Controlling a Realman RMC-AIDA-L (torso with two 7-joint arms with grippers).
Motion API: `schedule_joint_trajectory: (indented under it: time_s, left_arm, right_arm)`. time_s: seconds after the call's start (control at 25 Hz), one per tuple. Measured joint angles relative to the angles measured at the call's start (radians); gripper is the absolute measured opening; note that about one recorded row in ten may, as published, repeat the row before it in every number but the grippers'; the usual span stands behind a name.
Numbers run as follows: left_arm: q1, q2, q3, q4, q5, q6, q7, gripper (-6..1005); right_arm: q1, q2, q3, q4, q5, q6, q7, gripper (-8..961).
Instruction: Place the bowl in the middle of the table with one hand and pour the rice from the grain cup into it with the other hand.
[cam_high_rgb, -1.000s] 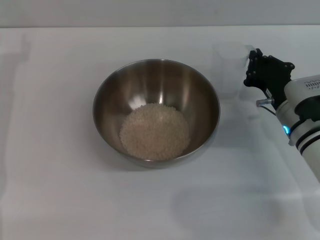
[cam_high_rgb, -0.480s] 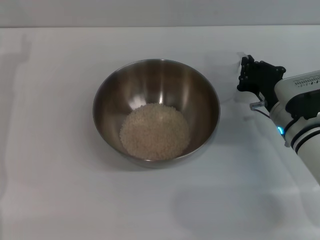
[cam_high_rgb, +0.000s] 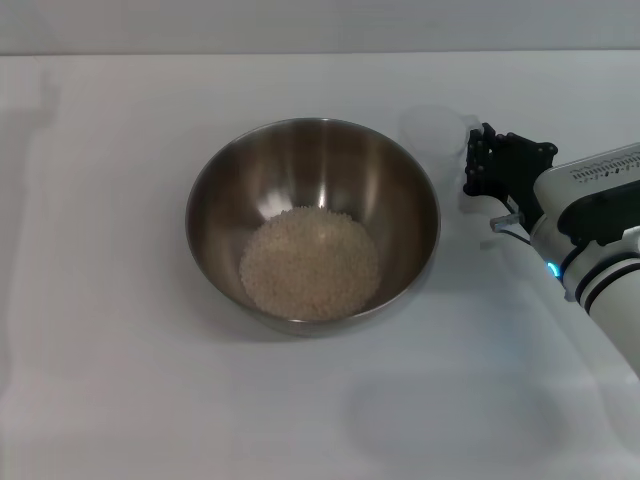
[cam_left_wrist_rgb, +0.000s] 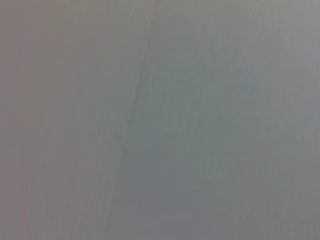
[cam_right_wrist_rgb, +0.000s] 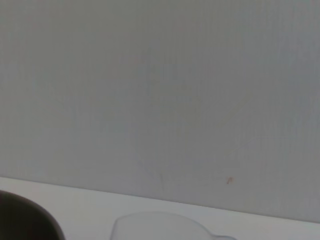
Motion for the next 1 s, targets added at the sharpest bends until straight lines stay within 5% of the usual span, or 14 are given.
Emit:
schedule_joint_trajectory:
  time_s: [0.56,0.8,1.0]
  left_arm:
    - [0.009,0.002,0.006,-0.005,0.0,0.0,0.0,666]
    - [0.032,0.002,0.011,-0.008,0.0,0.0,0.008,666]
    - [0.037,0.0,0.013,0.01,0.0,-0.001,0.015,665]
  right_arm:
    - [-0.064,0.0,-0.08,0.008,-0.002,-0.086,0.0,267]
    - [-0.185,-0.003,-0.151,-0.004,-0.002,-0.351,-0.008,274]
    - [-0.21,-0.004,-0.108,-0.054,0.007,-0.583,0.049,301]
